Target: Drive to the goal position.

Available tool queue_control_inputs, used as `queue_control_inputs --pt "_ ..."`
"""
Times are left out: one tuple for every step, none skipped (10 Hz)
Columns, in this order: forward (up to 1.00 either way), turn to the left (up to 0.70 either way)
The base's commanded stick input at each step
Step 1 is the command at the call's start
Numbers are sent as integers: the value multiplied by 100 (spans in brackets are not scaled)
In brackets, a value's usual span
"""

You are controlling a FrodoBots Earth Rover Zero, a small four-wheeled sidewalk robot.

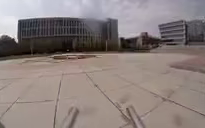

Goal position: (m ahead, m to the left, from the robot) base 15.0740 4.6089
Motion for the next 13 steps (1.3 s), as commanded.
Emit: queue_control_inputs --pt "100 -38" --pt "100 -38" --pt "100 -38" --pt "100 -24" --pt "100 -9" --pt "100 2" --pt "100 2" --pt "100 2" --pt "100 2" --pt "100 2" --pt "100 2" --pt "100 2" --pt "100 2"
